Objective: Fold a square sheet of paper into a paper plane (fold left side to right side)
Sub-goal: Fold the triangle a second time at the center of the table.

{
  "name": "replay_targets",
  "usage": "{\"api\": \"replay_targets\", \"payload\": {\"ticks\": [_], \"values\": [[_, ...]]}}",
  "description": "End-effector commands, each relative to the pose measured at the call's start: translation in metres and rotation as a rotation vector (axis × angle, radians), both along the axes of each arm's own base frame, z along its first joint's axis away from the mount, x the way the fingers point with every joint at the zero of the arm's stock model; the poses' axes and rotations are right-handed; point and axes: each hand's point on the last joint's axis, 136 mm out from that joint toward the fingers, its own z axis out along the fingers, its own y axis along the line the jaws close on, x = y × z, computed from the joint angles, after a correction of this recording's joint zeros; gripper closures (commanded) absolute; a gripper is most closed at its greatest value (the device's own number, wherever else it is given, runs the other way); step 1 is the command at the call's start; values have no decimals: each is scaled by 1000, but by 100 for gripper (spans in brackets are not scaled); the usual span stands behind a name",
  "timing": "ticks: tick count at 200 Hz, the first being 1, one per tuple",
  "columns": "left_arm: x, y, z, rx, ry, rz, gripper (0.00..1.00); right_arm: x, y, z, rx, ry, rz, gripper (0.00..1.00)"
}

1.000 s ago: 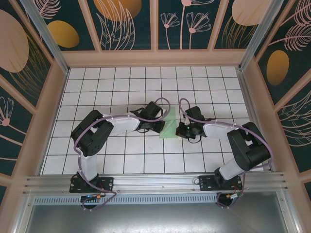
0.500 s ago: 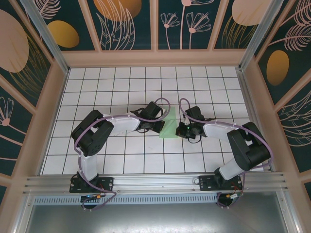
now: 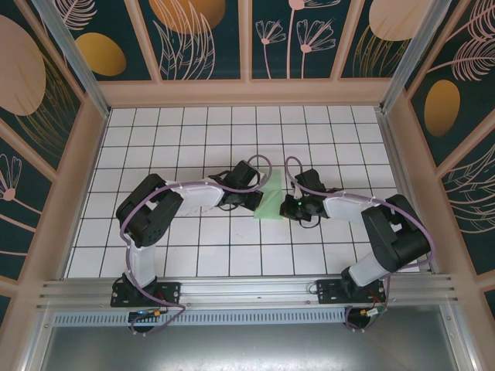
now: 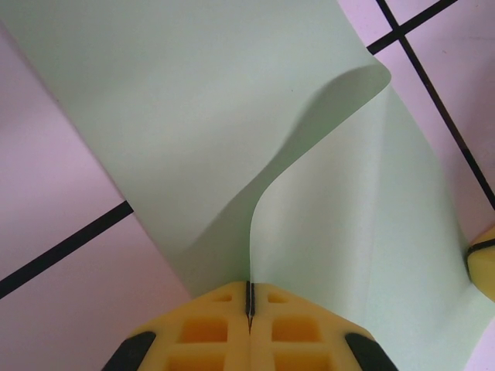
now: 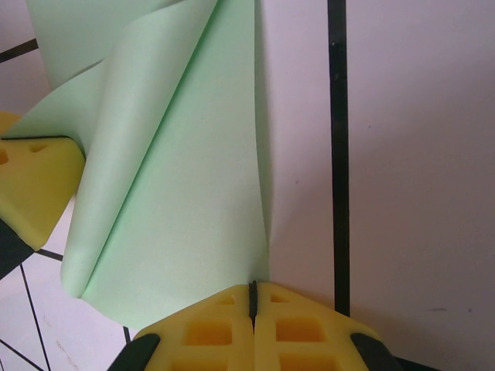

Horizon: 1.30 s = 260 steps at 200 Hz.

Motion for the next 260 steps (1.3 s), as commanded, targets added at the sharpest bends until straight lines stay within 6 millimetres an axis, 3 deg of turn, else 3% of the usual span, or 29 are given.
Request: {"api": "replay_targets", "payload": {"ticks": [1,24,69,98,141,182,260], "values": [[-9,8,-25,54,55,-24,96,-15,-17,-21,-107,68,2,100],[-11,10,-27,66,63,-26,96,-7,-14,-8,-78,32,0,100],[-12,11,-29,73,71,-26,96,25,0,61,182,-138,-34,100],[-11,11,-29,74,72,-24,96,39,21,80,312,-180,-32,100],[-12,12,-29,77,73,-22,95,60,46,71,316,-169,-12,100],[-12,12,-30,76,74,-20,95,64,62,51,303,-130,14,100],[-12,13,-31,84,74,-19,95,51,55,12,198,-58,24,100]]}}
